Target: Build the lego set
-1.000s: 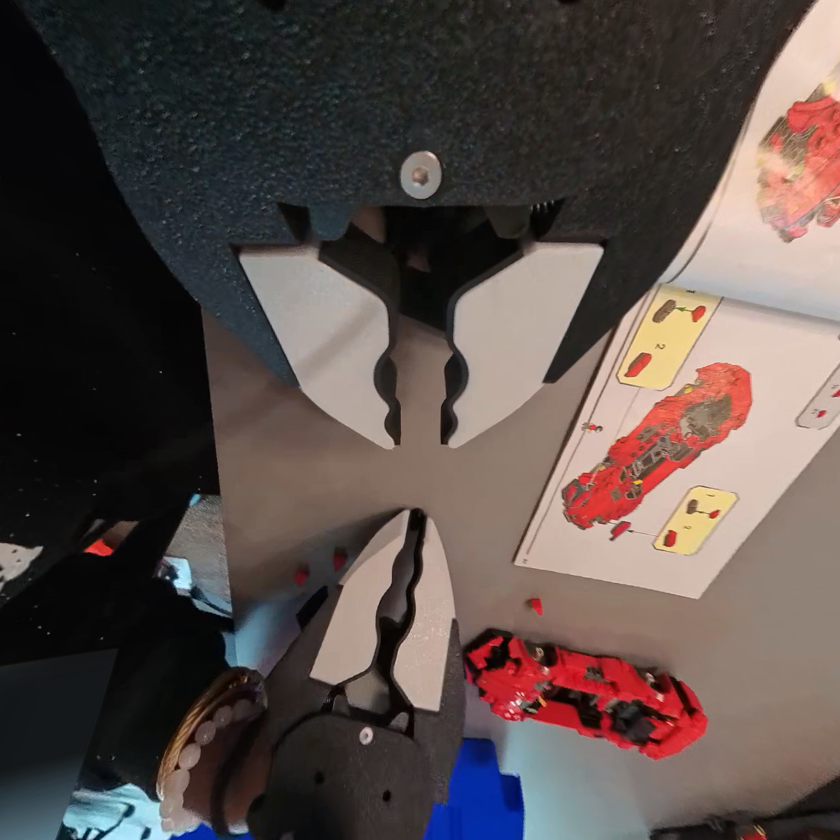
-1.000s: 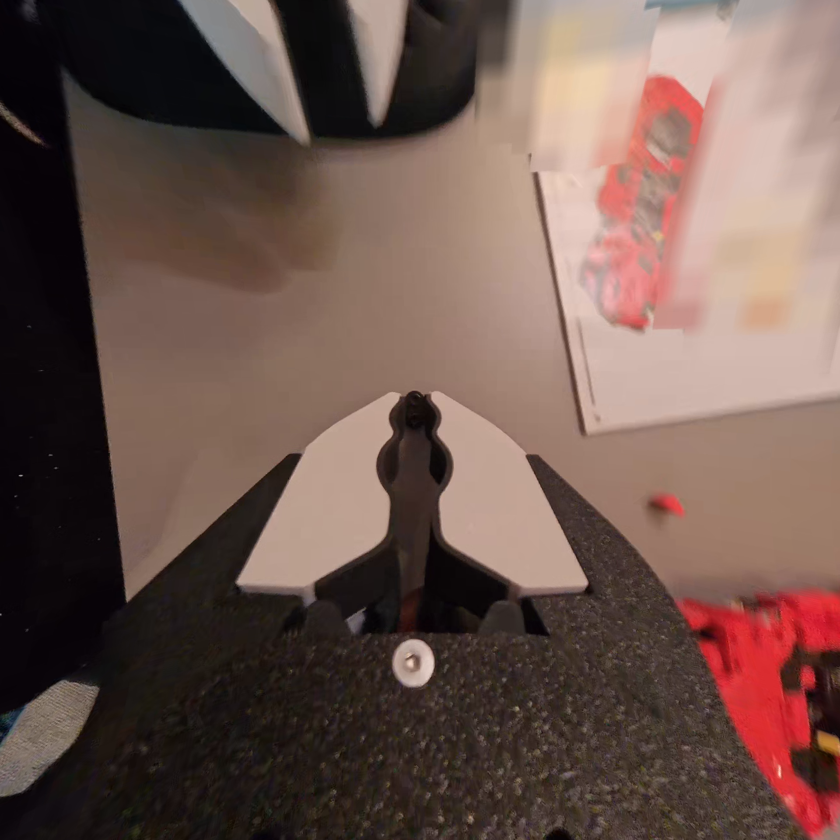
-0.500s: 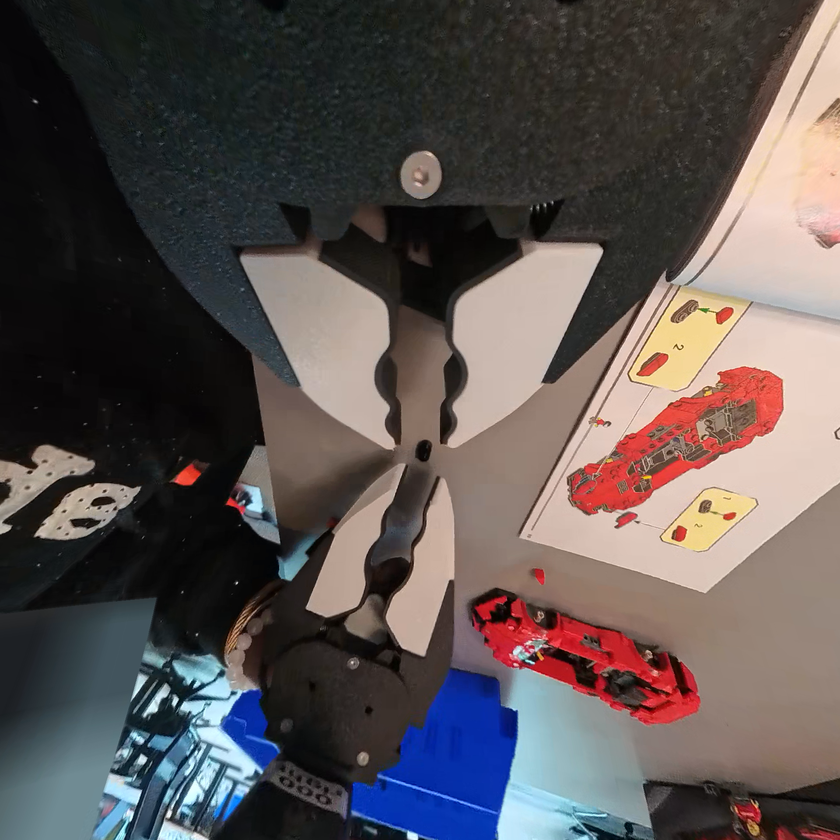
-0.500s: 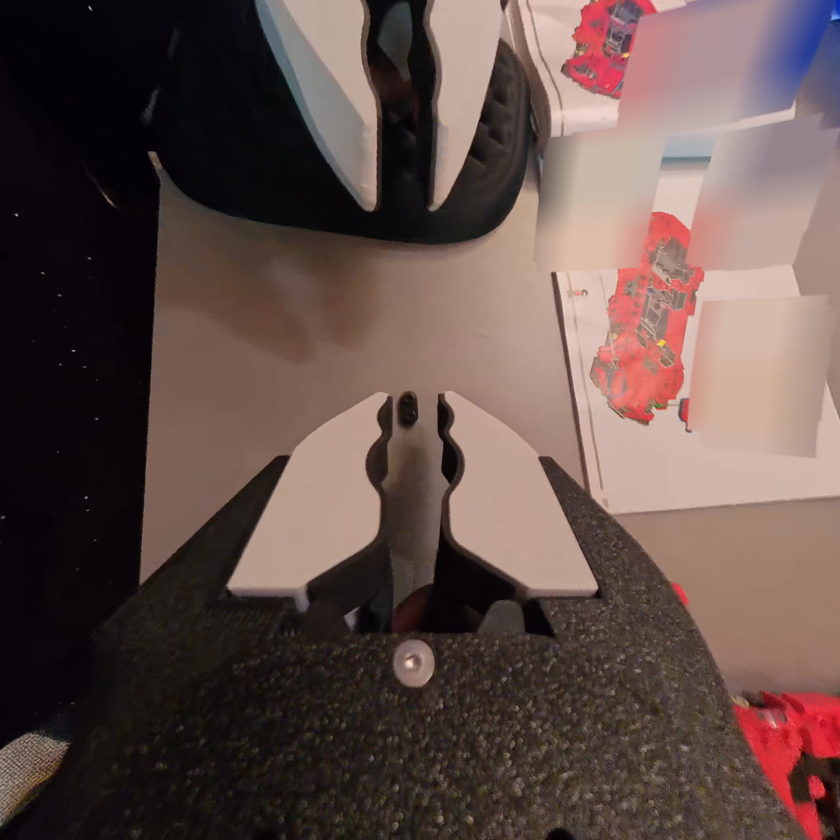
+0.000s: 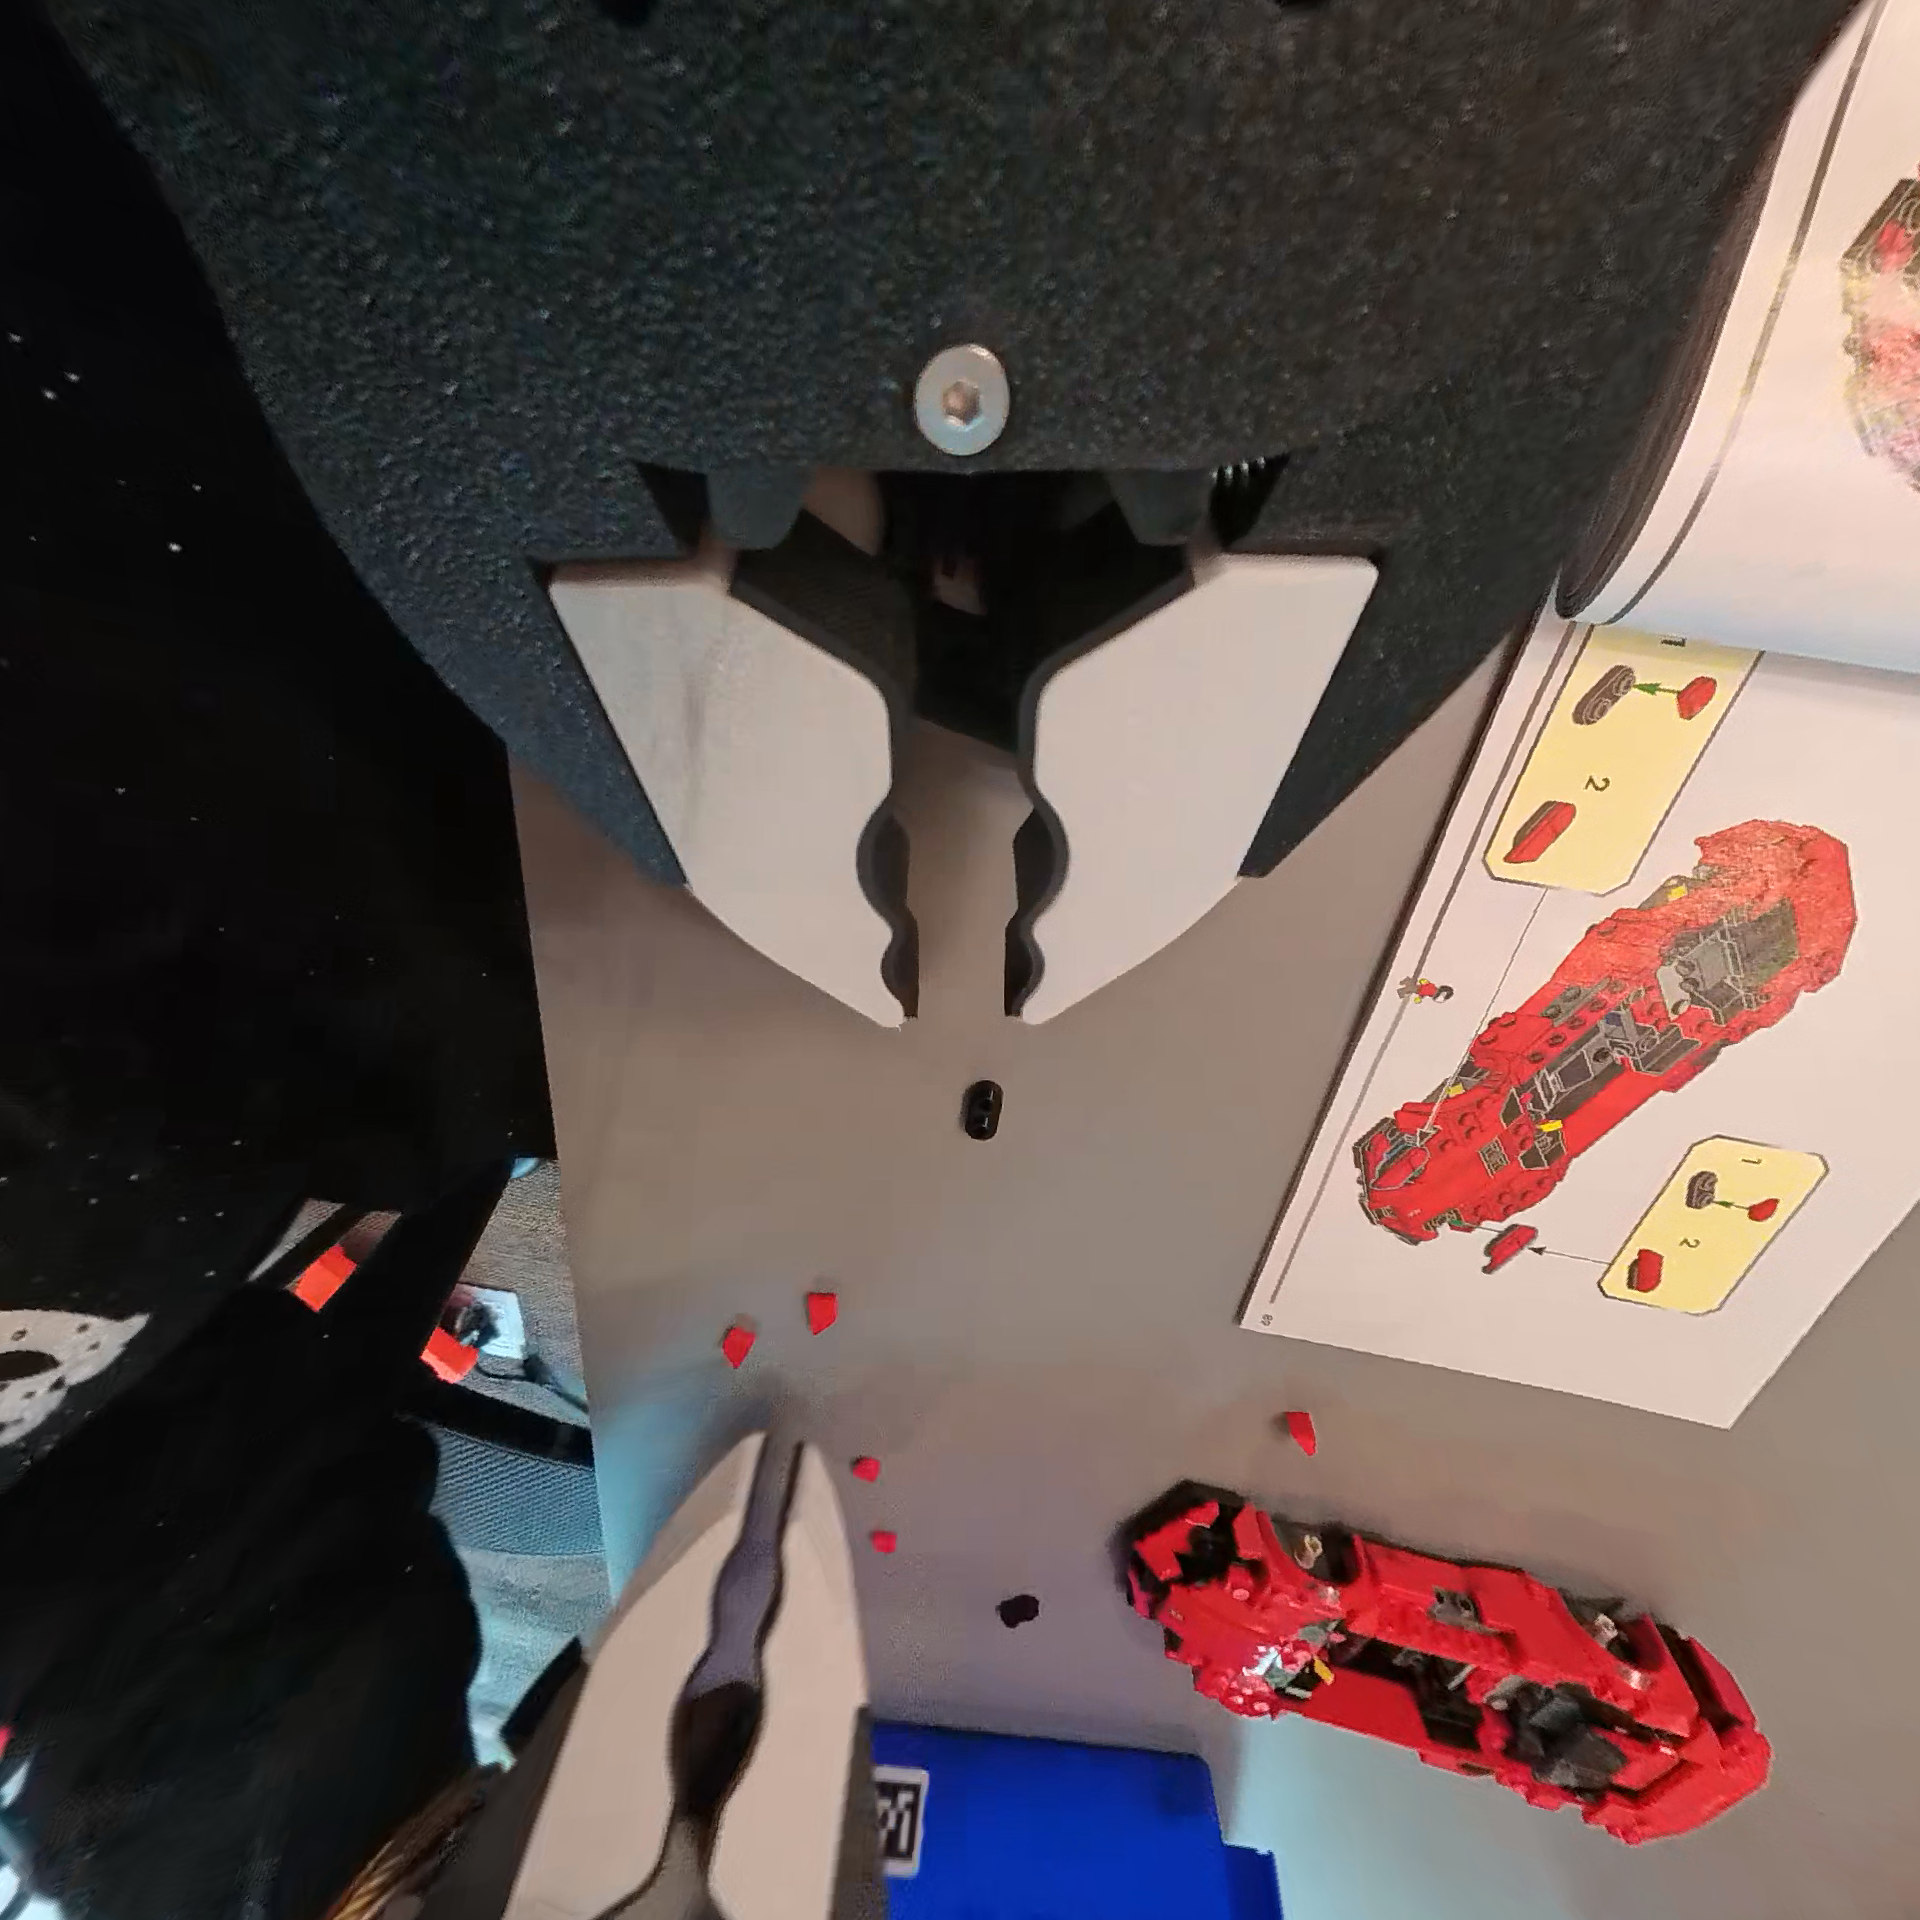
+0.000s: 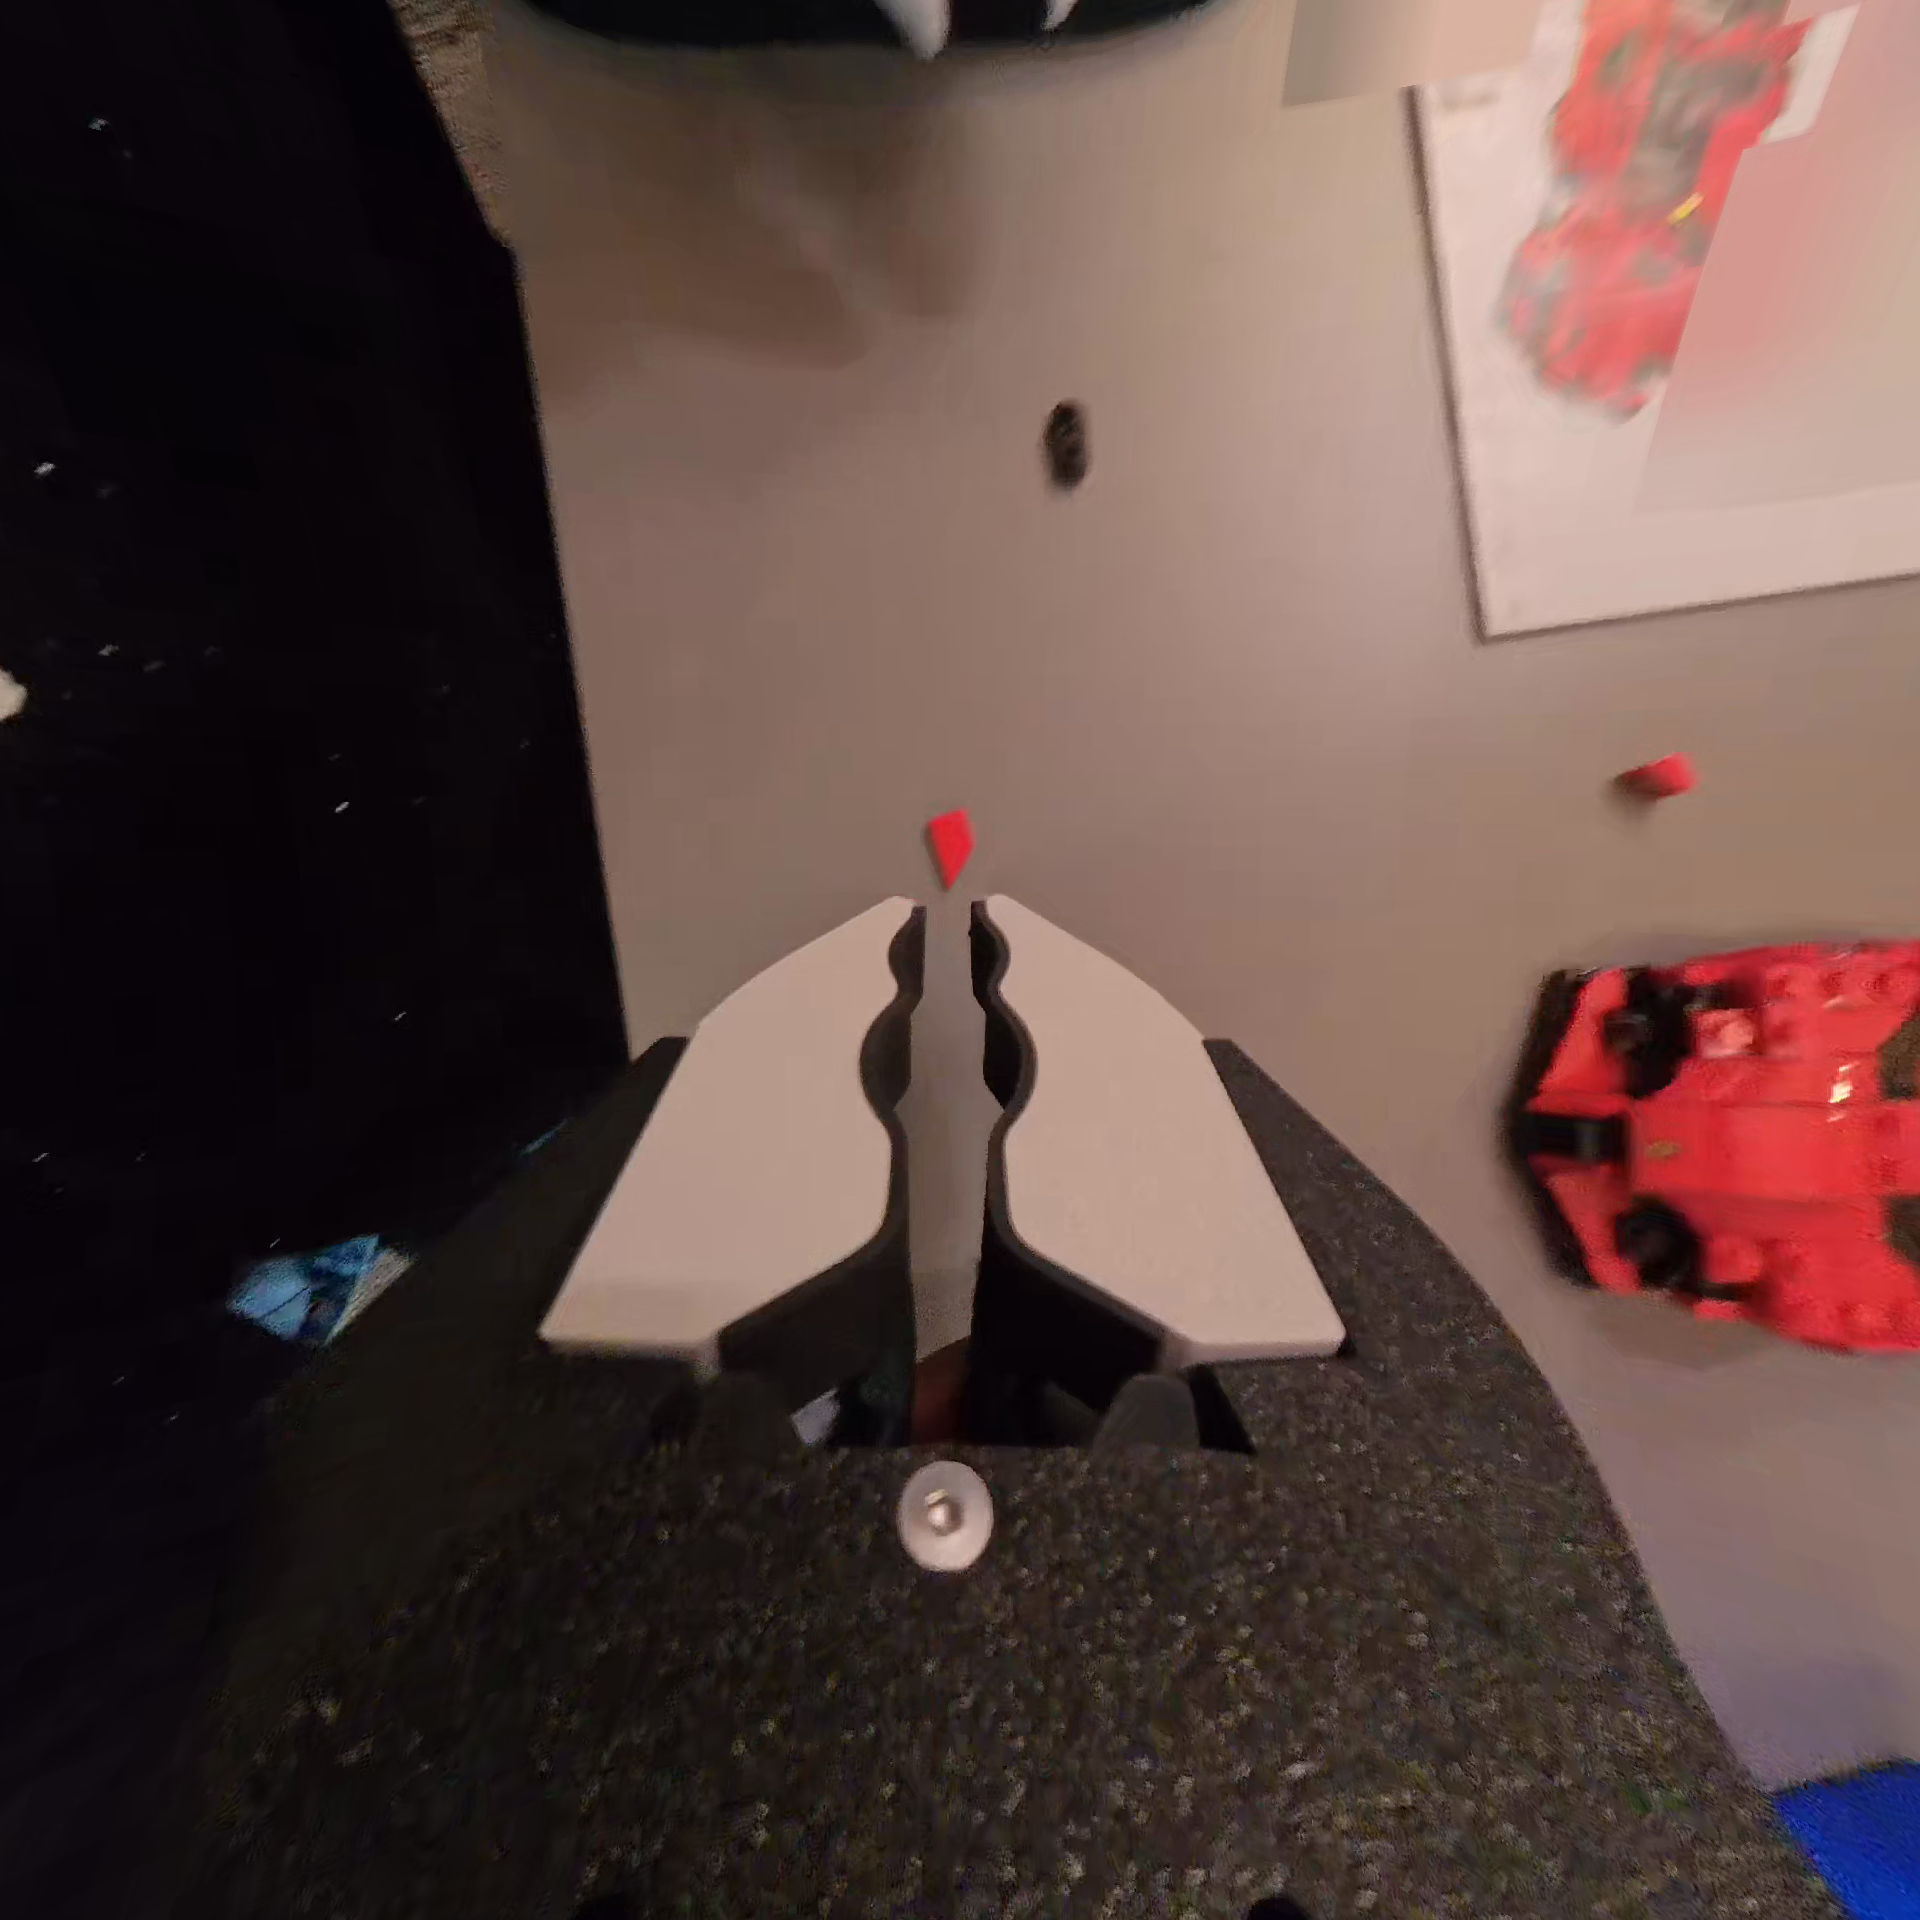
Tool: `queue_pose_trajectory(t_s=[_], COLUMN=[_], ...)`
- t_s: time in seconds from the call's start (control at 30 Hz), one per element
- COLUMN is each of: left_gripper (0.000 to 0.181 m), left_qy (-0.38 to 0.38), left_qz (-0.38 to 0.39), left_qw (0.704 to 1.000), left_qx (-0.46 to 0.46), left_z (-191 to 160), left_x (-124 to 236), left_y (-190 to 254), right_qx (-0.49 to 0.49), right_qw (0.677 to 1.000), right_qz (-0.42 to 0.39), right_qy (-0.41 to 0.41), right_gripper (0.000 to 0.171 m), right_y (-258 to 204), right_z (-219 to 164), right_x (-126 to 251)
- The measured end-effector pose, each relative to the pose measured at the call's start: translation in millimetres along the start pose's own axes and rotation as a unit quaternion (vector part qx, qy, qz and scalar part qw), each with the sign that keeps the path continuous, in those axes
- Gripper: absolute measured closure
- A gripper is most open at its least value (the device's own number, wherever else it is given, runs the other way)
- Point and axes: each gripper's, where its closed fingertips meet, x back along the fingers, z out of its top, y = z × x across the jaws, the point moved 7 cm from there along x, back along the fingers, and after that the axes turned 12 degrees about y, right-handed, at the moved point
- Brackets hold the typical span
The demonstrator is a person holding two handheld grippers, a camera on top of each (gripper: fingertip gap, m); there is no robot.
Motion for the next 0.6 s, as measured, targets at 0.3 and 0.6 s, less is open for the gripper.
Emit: queue_pose_trajectory(t_s=[0.3,0.6], left_gripper=[0.166,0.167], left_qy=[-0.001,0.001], left_qz=[0.004,0.004], left_qw=[1.0,1.0], left_qx=[-0.002,0.001], left_z=[-1,0], left_x=[0,0], left_y=[0,-1], right_qx=[-0.041,-0.064], right_qw=[0.992,0.99], right_qz=[-0.054,-0.106], right_qy=[-0.104,-0.069], right_gripper=[0.159,0.158], right_y=[-11,14], right_z=[-27,-37], right_x=[30,28])
